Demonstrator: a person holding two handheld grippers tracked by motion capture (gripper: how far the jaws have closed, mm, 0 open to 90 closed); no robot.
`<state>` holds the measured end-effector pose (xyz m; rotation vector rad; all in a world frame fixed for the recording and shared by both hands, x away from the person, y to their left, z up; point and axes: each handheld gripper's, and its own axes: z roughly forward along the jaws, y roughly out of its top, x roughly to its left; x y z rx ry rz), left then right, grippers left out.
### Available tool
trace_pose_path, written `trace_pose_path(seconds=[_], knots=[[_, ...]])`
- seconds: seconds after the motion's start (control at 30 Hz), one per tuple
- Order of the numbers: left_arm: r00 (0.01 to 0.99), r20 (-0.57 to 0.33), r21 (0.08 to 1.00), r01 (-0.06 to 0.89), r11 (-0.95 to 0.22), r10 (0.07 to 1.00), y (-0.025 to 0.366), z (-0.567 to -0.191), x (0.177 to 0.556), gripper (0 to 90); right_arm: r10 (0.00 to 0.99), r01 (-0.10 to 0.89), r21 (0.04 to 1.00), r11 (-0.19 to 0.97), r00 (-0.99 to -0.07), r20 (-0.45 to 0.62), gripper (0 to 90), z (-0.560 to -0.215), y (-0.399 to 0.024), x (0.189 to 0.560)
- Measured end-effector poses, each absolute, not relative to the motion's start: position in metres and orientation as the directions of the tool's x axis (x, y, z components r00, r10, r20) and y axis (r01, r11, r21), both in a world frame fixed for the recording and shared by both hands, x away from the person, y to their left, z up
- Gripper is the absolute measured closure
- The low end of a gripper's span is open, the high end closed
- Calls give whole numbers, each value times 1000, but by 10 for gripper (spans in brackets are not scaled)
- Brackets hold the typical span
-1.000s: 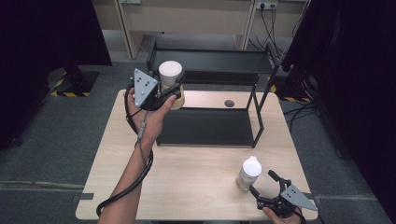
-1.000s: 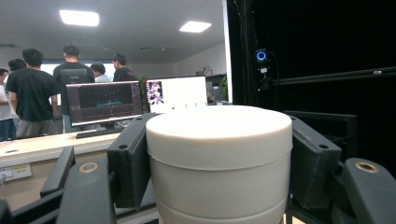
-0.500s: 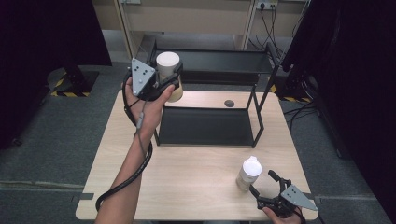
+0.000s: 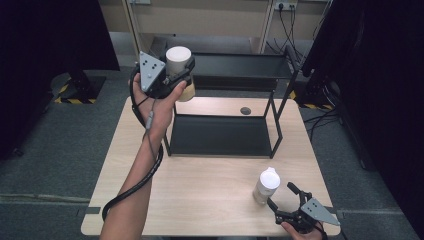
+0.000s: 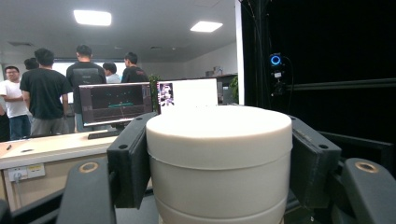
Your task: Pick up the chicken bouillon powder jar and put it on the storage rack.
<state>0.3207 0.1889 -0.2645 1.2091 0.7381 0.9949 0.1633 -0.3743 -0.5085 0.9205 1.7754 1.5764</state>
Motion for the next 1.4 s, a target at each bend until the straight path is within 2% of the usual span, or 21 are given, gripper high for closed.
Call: trace_pose_path(seconds=[1.4], knots=[[351, 25, 977, -207, 52, 936, 184, -229, 347, 331, 808, 112, 992, 59, -589, 19, 58, -509, -374, 163]])
